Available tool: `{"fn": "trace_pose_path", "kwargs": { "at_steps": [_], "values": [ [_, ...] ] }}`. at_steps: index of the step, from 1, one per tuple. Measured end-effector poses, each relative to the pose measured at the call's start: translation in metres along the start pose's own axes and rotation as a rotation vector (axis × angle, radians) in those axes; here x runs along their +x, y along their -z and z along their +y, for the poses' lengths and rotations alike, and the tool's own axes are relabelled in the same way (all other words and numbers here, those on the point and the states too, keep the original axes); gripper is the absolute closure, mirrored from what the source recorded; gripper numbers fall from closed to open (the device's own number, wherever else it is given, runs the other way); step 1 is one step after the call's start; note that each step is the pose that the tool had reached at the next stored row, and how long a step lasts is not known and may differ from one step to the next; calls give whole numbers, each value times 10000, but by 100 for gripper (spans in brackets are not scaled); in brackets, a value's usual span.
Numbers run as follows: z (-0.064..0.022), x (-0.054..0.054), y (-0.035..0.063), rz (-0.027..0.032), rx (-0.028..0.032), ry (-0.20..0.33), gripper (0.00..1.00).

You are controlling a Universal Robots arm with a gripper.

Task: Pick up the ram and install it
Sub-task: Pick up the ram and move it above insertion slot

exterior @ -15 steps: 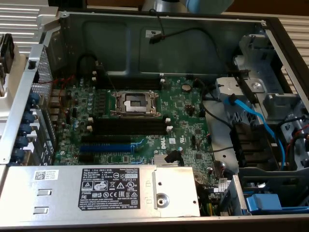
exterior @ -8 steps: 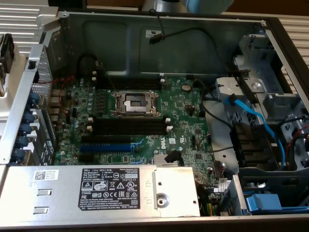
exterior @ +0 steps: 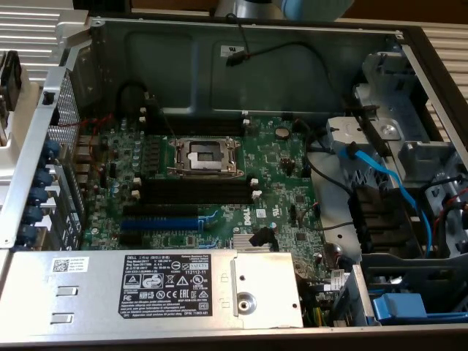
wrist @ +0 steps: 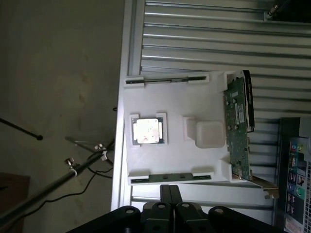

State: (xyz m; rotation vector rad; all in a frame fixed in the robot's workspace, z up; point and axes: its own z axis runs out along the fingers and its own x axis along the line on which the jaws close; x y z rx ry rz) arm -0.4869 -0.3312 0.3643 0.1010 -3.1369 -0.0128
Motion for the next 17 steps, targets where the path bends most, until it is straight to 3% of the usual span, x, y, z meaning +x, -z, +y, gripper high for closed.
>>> {"fn": "trace_pose_path", "kwargs": {
  "at_steps": [13, 14, 17],
  "values": [
    [0, 0, 0, 20, 15, 2360, 90],
    [0, 0, 0, 26, 29, 2915, 90],
    [0, 1, 0, 32, 40, 3459, 90]
  ]
}}
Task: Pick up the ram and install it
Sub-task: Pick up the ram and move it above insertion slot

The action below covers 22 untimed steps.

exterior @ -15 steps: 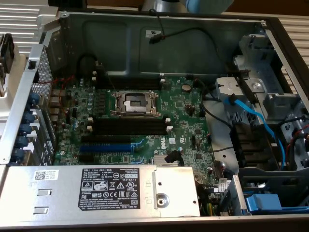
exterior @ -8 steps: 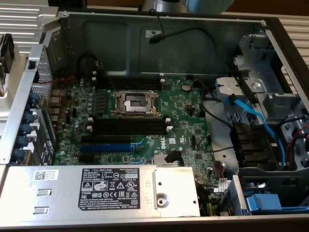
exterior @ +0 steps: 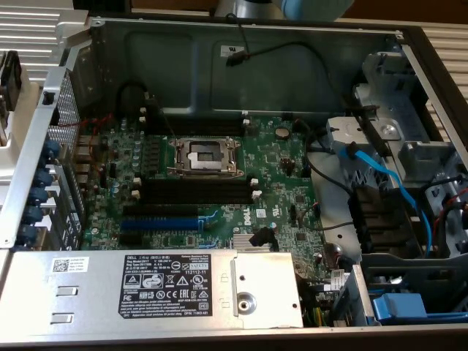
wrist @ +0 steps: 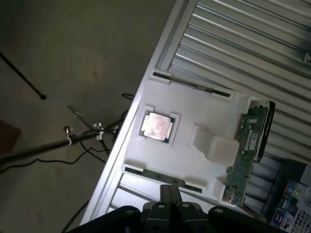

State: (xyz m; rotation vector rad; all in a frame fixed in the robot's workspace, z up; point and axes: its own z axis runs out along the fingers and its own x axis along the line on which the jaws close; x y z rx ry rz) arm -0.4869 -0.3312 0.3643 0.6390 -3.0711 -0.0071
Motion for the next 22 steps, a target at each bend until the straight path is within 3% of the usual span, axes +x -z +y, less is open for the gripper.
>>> {"fn": "trace_pose_path", "kwargs": {
  "at_steps": [22],
  "values": [
    [0, 1, 0, 46, 67, 4181, 90]
  ]
}}
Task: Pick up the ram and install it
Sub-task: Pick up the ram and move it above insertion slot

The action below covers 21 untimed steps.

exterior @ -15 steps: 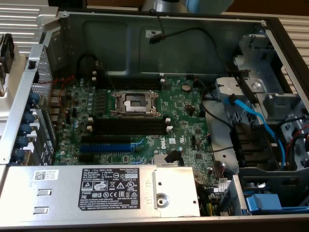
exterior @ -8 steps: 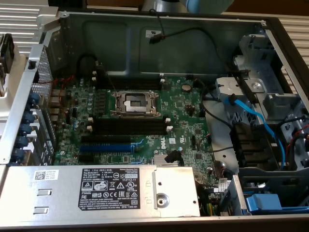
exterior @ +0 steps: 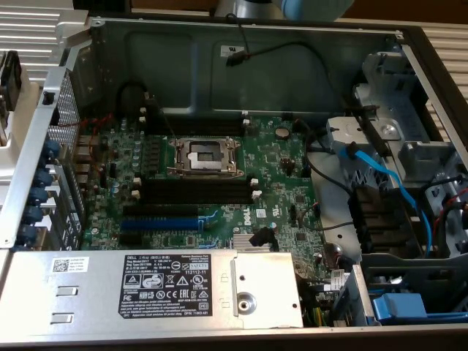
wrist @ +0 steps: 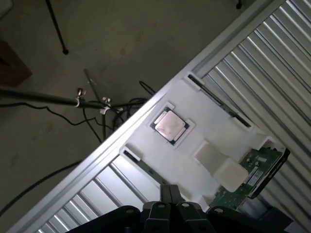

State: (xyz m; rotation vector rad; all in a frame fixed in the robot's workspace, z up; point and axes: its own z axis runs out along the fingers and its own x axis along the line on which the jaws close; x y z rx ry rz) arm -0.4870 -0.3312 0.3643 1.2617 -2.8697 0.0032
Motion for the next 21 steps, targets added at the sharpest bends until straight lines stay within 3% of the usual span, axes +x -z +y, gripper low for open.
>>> {"fn": "trace_pose_path", "kwargs": {
  "at_steps": [21],
  "values": [
    [0, 0, 2, 41, 63, 3825, 90]
  ]
}}
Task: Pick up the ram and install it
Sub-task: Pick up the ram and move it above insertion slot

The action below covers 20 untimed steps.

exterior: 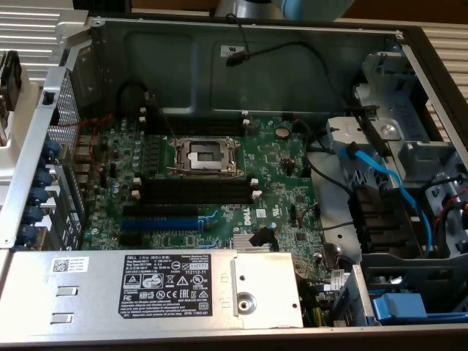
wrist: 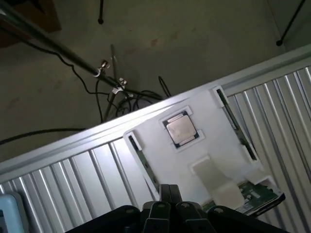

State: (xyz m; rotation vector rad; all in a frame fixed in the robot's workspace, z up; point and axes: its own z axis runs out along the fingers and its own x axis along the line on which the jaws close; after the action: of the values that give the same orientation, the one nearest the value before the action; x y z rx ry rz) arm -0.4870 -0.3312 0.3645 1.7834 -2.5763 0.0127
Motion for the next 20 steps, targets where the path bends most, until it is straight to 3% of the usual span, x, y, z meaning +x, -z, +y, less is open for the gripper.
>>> {"fn": "trace_pose_path", "kwargs": {
  "at_steps": [2, 20],
  "values": [
    [0, 0, 1, 4, 8, 545, 90],
    [0, 0, 2, 9, 52, 3830, 90]
  ]
}}
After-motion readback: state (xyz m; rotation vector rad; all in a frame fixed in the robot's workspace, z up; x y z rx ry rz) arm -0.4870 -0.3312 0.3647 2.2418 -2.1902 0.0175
